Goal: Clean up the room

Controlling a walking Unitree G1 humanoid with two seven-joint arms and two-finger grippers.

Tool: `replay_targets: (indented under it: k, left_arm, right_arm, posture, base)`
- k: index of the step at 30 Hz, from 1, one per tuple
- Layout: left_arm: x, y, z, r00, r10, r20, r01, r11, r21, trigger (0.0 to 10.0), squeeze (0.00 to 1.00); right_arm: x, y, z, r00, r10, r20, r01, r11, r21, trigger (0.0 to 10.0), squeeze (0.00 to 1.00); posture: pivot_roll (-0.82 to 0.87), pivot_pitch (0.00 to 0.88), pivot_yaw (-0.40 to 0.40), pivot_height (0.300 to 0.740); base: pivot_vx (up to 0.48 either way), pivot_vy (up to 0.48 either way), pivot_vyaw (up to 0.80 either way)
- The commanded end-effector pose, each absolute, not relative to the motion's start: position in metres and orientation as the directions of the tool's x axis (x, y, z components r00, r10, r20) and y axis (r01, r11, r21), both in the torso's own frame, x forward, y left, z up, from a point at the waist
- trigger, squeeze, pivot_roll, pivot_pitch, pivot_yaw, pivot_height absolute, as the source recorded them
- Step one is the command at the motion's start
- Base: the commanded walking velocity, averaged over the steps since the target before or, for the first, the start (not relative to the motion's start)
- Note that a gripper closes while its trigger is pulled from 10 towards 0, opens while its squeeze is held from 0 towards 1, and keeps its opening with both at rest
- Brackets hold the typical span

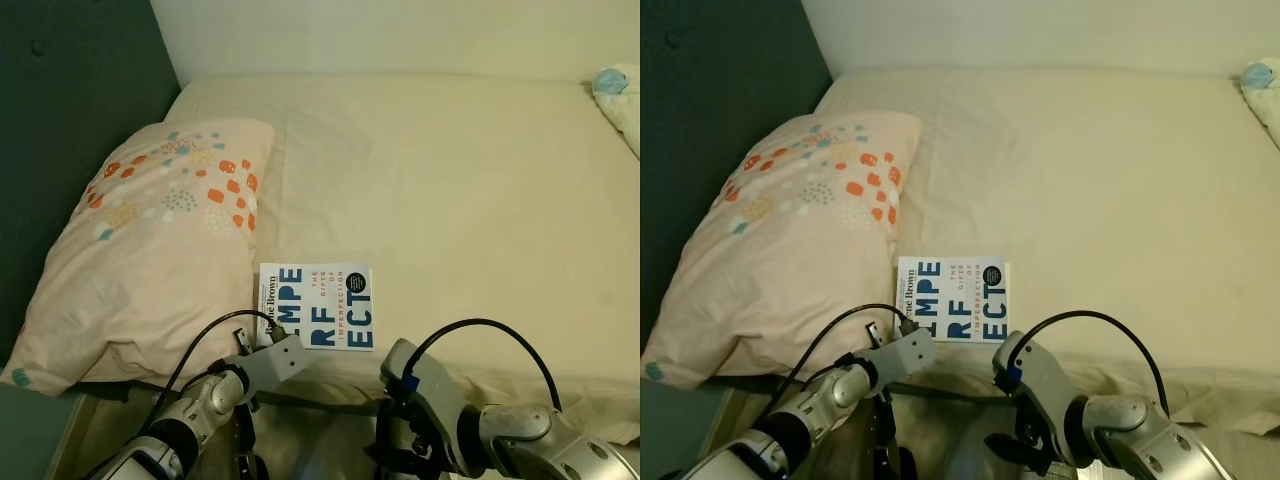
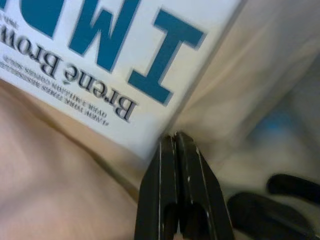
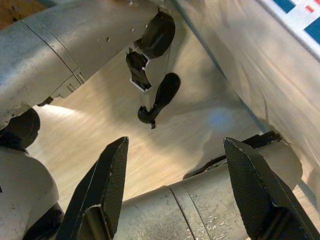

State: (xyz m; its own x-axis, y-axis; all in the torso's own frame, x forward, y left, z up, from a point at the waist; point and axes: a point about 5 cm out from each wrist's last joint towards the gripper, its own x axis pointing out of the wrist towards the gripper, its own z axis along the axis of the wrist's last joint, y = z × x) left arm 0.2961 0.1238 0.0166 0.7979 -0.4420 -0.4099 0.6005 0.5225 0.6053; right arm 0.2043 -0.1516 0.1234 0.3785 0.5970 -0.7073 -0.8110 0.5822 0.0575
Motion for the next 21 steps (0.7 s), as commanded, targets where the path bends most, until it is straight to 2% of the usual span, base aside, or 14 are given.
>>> replay_targets:
  k: [1,4,6,7,8,11,14,15,16,17,18,19,20,21]
  left_arm:
    - [0.282,0.136,0.008,0.773,-0.466,-0.430,0.634,0.548,0.545,0.0,0.00]
    - [0.277,0.138,0.009,0.769,-0.486,-0.415,0.639,0.571,0.515,0.0,0.00]
    - [0.270,0.143,0.028,0.803,-0.526,-0.279,0.595,0.725,0.347,0.0,0.00]
    - [0.270,0.143,0.028,0.803,-0.526,-0.279,0.595,0.725,0.347,0.0,0.00]
    - [0.269,0.145,0.039,0.826,-0.521,-0.217,0.564,0.778,0.278,0.0,0.00]
    - [0.268,0.147,0.046,0.838,-0.516,-0.177,0.545,0.805,0.234,0.0,0.00]
    - [0.271,0.153,0.064,0.907,-0.415,-0.074,0.421,0.900,0.112,0.0,0.00]
    - [0.271,0.153,0.064,0.907,-0.415,-0.074,0.421,0.900,0.112,0.0,0.00]
    - [0.274,0.156,0.072,0.941,-0.338,-0.037,0.339,0.941,0.021,0.7,0.00]
    - [0.274,0.159,0.078,0.959,-0.282,-0.012,0.281,0.958,-0.052,2.4,0.00]
    - [0.274,0.159,0.078,0.959,-0.282,-0.012,0.281,0.958,-0.052,2.4,0.00]
    - [0.275,0.160,0.083,0.972,-0.236,0.001,0.234,0.966,-0.108,8.4,0.00]
    - [0.276,0.160,0.087,0.981,-0.195,0.004,0.193,0.967,-0.168,10.0,0.00]
    - [0.276,0.159,0.090,0.985,-0.173,0.003,0.170,0.964,-0.202,10.0,0.00]
  right_arm:
    - [0.202,-0.148,0.115,0.336,0.603,-0.724,-0.828,0.556,0.078,10.0,0.00]
    - [0.203,-0.148,0.114,0.341,0.603,-0.722,-0.826,0.559,0.077,10.0,0.00]
    - [0.209,-0.145,0.110,0.358,0.606,-0.710,-0.817,0.571,0.075,10.0,0.00]
    - [0.209,-0.145,0.110,0.358,0.606,-0.710,-0.817,0.571,0.075,10.0,0.00]
    - [0.211,-0.143,0.107,0.364,0.605,-0.708,-0.814,0.576,0.073,10.0,0.00]
    - [0.213,-0.142,0.104,0.368,0.604,-0.707,-0.812,0.579,0.072,10.0,0.00]
    - [0.216,-0.138,0.098,0.395,0.590,-0.704,-0.803,0.594,0.047,10.0,0.00]
    - [0.216,-0.138,0.098,0.395,0.590,-0.704,-0.803,0.594,0.047,10.0,0.00]
    - [0.220,-0.136,0.095,0.426,0.579,-0.695,-0.796,0.605,0.016,10.0,0.00]
    - [0.224,-0.134,0.094,0.454,0.573,-0.682,-0.790,0.612,-0.012,10.0,0.00]
    - [0.224,-0.134,0.094,0.454,0.573,-0.682,-0.790,0.612,-0.012,10.0,0.00]
    - [0.230,-0.131,0.094,0.505,0.571,-0.647,-0.777,0.627,-0.054,10.0,0.00]
    - [0.239,-0.127,0.096,0.590,0.559,-0.583,-0.737,0.668,-0.105,10.0,0.00]
    - [0.244,-0.125,0.096,0.643,0.546,-0.537,-0.705,0.697,-0.134,10.0,0.00]
  posture:
    - [-0.13,0.242,0.051,0.603]
    - [-0.13,0.242,0.051,0.603]
    - [-0.11,0.182,0.048,0.603]
    - [-0.11,0.182,0.048,0.603]
    - [-0.11,0.170,0.046,0.603]
    - [-0.11,0.170,0.046,0.603]
    - [-0.10,0.125,0.039,0.603]
    - [-0.10,0.125,0.039,0.603]
    - [-0.09,0.106,0.029,0.603]
    - [-0.09,0.106,0.029,0.603]
    - [-0.09,0.106,0.029,0.603]
    - [-0.09,0.094,0.020,0.603]
    - [-0.09,0.090,0.018,0.603]
    - [-0.09,0.083,0.017,0.603]
  base:
    - [0.000,0.000,0.00]
    - [0.000,0.000,0.00]
    - [0.000,0.000,0.00]
    - [0.000,0.000,0.00]
    - [0.000,0.000,0.00]
    - [0.000,0.000,0.00]
    - [0.000,0.000,0.00]
    - [0.000,0.000,0.00]
    - [0.000,0.000,0.00]
    - [0.000,0.000,0.00]
    - [0.000,0.000,0.00]
    - [0.000,0.000,0.00]
    - [0.000,0.000,0.00]
    - [0.000,0.000,0.00]
